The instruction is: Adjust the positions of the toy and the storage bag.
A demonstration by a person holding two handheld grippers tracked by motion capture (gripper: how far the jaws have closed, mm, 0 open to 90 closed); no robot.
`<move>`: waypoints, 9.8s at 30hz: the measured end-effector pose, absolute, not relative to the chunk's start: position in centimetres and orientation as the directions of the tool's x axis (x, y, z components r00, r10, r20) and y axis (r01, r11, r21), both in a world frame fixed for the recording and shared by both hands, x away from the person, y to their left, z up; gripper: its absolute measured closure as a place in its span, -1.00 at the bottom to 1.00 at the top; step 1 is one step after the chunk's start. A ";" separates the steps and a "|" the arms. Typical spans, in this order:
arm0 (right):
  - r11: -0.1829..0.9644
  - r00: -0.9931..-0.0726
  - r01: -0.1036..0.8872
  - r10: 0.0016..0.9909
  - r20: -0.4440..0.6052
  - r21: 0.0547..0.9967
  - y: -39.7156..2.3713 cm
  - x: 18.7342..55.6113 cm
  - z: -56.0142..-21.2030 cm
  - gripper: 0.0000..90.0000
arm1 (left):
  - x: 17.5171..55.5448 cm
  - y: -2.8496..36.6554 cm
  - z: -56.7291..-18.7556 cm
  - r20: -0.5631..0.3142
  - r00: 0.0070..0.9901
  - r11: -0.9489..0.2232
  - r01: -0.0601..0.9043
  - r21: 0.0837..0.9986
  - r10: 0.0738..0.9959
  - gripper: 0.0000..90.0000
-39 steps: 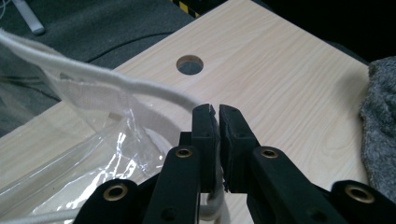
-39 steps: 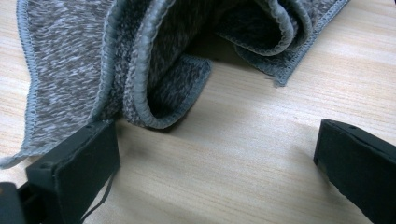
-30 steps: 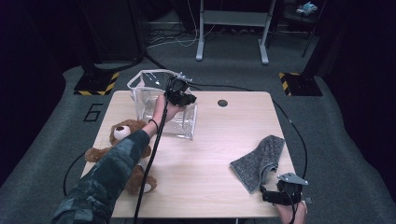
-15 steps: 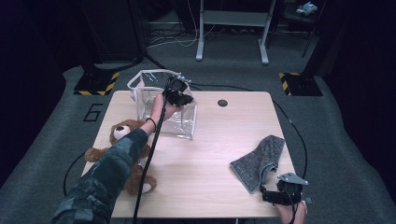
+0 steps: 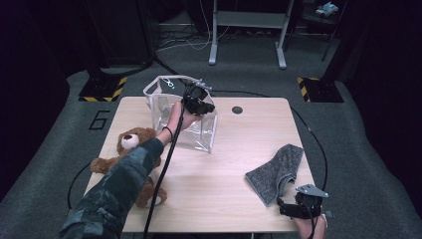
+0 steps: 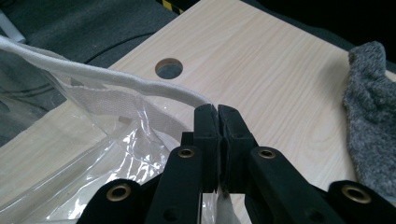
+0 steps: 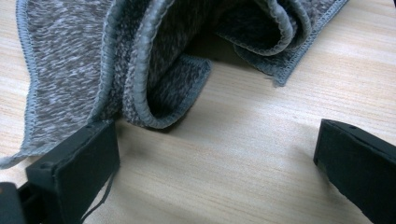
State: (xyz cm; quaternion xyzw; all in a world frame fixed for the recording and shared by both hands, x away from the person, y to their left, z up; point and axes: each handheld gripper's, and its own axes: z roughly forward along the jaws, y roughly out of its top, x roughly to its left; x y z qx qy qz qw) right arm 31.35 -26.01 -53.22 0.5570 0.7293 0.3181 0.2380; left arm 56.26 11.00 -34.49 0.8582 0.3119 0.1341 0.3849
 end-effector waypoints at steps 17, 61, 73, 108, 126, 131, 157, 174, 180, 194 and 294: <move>0.180 -0.268 0.660 0.963 0.005 0.729 -26.0 31.4 -53.2 -1.00 | 56.1 14.0 -32.2 -0.034 0.716 -0.420 0.447 0.789 0.697 -0.04; 0.180 -0.267 0.662 0.964 0.005 0.728 -26.0 31.3 -53.2 -1.00 | 61.2 28.9 -35.2 -0.192 0.330 -0.127 0.740 0.660 0.924 0.21; 0.182 -0.269 0.660 0.963 0.003 0.729 -26.0 31.3 -53.2 -1.00 | 60.4 26.8 -35.4 -0.209 0.400 -0.171 0.728 0.664 0.893 0.81; 0.173 -0.260 0.665 0.965 0.009 0.727 -26.0 31.3 -53.2 -1.00 | 58.8 22.5 -35.4 -0.269 0.464 -0.196 0.733 0.651 0.844 0.84; 0.179 -0.268 0.658 0.963 0.005 0.732 -26.1 31.4 -53.2 -1.00 | 56.4 19.9 -35.2 -0.309 0.530 -0.245 0.734 0.633 0.790 0.83; 0.182 -0.269 0.660 0.963 0.003 0.729 -26.1 31.4 -53.2 -1.00 | 55.4 19.5 -35.2 -0.318 0.560 -0.263 0.722 0.639 0.765 0.84; 0.157 -0.241 0.677 0.970 0.015 0.719 -26.2 31.6 -52.2 -0.99 | 52.5 21.7 -35.4 -0.326 0.596 -0.269 0.696 0.666 0.734 0.34; 0.249 -0.404 0.595 0.915 0.017 0.765 -21.3 36.6 -43.5 -0.92 | 53.0 23.3 -34.8 -0.261 0.522 -0.218 0.687 0.693 0.812 -0.41; 0.252 -0.439 0.591 0.898 0.043 0.766 -19.5 39.9 -41.6 -0.87 | 54.0 23.6 -35.3 -0.236 0.487 -0.220 0.706 0.673 0.841 -0.36; 0.205 -0.510 0.530 0.853 0.115 0.823 -15.0 46.1 -35.5 -0.66 | 54.7 23.9 -36.4 -0.248 0.484 -0.229 0.728 0.646 0.839 -0.13; 0.242 -0.487 0.597 0.867 0.105 0.765 -10.0 34.2 -51.7 -1.00 | 45.6 35.9 -42.4 -0.233 0.243 -0.058 0.799 0.599 0.942 -1.00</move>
